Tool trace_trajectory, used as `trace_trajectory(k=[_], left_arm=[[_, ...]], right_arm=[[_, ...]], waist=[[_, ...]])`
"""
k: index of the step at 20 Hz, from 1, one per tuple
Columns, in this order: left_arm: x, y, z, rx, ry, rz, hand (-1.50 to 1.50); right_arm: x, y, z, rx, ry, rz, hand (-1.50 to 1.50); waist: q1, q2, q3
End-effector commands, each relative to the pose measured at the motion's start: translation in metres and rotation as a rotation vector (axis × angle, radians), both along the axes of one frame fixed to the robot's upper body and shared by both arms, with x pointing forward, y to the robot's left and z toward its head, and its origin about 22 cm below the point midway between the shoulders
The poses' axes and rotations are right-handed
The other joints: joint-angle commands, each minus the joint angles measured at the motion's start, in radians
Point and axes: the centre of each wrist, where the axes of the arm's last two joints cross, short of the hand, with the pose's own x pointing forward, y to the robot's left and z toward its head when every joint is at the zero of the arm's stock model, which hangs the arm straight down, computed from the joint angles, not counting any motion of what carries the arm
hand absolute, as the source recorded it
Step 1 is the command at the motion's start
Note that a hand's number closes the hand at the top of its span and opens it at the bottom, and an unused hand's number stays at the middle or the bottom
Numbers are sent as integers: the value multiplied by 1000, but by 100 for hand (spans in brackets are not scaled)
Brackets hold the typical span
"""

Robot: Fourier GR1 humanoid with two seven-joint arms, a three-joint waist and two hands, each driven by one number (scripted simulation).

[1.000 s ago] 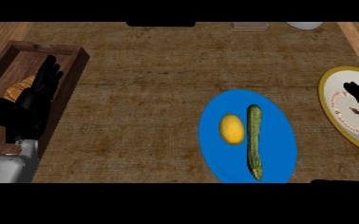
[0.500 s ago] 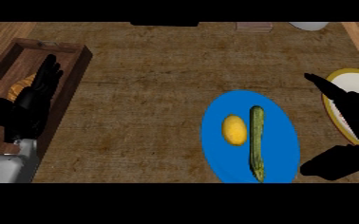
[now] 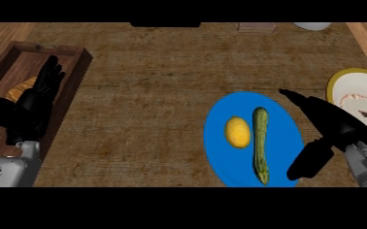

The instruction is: Pick the squash from the plate and place it in the bowl

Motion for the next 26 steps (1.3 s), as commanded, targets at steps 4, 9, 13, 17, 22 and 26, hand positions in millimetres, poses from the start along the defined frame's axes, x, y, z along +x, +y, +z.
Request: trace_trajectory(k=[4, 9, 13, 17, 22, 26], left_arm=[[-9, 11, -8, 17, 10, 24, 0], [-7, -8, -3, 4, 9, 9, 0], [-14, 6, -6, -7, -12, 21, 0], [8, 14, -9, 6, -14, 32, 0], [6, 18, 10, 4, 12, 10, 0], [-7, 7, 7, 17, -4, 18, 0]], right_arm=[[4, 2, -6, -184, -8, 14, -150], [0, 45, -30, -214, -97, 16, -150], [-3, 32, -42, -196, -27, 14, -150], [-9, 38, -58, -175, 25, 12, -150], [-3, 42, -75, -176, 31, 11, -150], [-15, 39, -85, -177, 27, 6, -150]], waist=[[-12, -3, 1], [-12, -3, 1], [-16, -4, 1], [-21, -2, 1], [-16, -3, 1], [-16, -3, 1]])
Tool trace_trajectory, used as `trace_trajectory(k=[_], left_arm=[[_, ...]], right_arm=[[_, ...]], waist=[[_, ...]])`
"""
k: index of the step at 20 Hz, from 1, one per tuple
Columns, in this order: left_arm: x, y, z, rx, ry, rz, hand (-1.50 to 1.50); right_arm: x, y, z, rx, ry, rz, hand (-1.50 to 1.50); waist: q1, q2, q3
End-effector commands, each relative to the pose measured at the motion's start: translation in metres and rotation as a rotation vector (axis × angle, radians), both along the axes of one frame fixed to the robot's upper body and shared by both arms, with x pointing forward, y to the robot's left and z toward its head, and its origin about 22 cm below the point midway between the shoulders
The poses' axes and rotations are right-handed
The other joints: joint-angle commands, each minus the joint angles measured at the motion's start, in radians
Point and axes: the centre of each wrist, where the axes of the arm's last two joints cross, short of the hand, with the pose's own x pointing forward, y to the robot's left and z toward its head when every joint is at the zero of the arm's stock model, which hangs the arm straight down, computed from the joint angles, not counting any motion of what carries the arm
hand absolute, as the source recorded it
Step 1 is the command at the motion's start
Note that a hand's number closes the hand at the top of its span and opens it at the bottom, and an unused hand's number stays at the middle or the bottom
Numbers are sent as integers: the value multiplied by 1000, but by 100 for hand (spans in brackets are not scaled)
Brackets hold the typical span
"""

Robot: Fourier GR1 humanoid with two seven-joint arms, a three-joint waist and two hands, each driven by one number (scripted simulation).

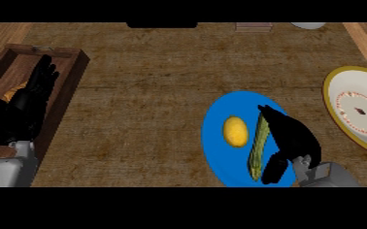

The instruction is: Pick the squash from the plate and place it in the bowl

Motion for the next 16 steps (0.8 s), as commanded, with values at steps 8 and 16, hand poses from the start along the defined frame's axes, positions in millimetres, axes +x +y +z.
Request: trace_trajectory(k=[8, 16], left_arm=[[9, -15, -9, -2, -13, -3, 0], [0, 19, -6, -5, 6, -5, 0]], right_arm=[[20, 30, -39, -14, 40, -42, -150], [49, -4, -33, 64, 30, 41, 150]], waist=[[2, 2, 0], [6, 2, 0]])
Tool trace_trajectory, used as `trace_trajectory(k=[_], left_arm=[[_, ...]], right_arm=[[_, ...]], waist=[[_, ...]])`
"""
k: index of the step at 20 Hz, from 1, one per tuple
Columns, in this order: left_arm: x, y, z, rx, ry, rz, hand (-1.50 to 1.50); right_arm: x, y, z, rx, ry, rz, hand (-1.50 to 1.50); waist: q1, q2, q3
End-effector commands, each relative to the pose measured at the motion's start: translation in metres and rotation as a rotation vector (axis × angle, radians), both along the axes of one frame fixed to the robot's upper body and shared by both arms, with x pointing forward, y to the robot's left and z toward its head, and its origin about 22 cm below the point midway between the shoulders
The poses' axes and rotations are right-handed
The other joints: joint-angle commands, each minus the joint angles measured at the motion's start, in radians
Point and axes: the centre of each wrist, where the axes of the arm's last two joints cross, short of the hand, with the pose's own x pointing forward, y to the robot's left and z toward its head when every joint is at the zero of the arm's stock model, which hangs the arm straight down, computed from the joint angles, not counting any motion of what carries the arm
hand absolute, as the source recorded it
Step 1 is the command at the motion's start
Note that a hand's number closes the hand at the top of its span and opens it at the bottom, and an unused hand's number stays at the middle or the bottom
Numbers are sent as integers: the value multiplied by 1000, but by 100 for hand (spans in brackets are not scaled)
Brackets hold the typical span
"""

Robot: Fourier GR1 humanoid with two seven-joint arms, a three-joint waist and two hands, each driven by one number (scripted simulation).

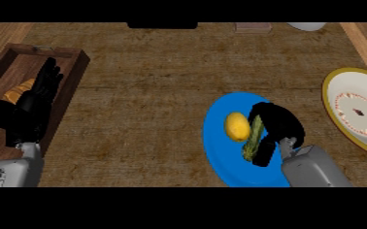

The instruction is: Pick the squash from the plate and place it in the bowl

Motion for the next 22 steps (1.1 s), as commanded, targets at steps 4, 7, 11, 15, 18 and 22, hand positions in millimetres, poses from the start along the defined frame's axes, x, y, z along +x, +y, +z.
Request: trace_trajectory(k=[4, 7, 11, 15, 18, 22], left_arm=[[-16, 3, -14, -1, 8, -17, 0], [6, -7, 2, -3, 10, -10, 0], [-8, -16, -1, -4, 14, -11, 0], [2, -1, 3, 0, -12, -1, 0], [1, -9, 1, -9, 12, -4, 0], [-2, -4, 3, -11, 11, 14, 0]], right_arm=[[6, -10, -17, 29, 5, 28, 150], [5, 7, -18, -1, -57, -10, 150], [26, -10, -24, -34, -156, -31, 150], [24, -34, -27, -67, -242, -58, 150], [33, -15, 0, -86, -312, -63, 150], [-2, -41, 33, -173, -462, -87, 150]], waist=[[1, 8, 8], [-3, 8, 8], [4, 9, 8], [0, 9, 8], [0, 8, 8], [-18, 3, 7]])
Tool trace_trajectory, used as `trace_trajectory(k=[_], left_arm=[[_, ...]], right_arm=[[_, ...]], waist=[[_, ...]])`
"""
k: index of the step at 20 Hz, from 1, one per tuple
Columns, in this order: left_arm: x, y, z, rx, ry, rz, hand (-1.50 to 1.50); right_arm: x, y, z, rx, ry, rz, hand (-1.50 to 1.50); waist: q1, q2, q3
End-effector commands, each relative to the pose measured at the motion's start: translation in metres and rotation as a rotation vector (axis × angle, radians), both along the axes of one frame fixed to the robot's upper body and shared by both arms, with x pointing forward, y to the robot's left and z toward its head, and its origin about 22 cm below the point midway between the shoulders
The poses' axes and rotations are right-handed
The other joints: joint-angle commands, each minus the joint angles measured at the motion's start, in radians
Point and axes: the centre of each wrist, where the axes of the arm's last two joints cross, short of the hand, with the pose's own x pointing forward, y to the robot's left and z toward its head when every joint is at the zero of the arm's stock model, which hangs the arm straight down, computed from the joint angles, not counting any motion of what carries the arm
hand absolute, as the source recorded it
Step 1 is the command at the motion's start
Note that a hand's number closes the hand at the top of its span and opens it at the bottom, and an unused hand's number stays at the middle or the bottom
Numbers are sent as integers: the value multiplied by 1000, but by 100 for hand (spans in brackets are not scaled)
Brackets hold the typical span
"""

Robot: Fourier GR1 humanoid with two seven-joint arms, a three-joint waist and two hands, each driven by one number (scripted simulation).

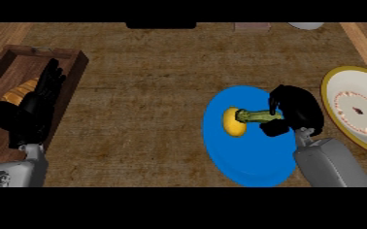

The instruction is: Pick the squash from the plate and place it in the bowl

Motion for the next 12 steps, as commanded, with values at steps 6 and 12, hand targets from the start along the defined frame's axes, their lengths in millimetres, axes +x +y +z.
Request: trace_trajectory(k=[6, 12], left_arm=[[1, 1, 0, 21, 10, 32, 0], [-11, 0, 0, 31, -9, 6, 0]], right_arm=[[-32, -10, 103, -62, -498, -162, 150], [-51, -50, 155, -8, -603, -274, 150]], waist=[[-28, -3, 3], [-4, 3, 3]])
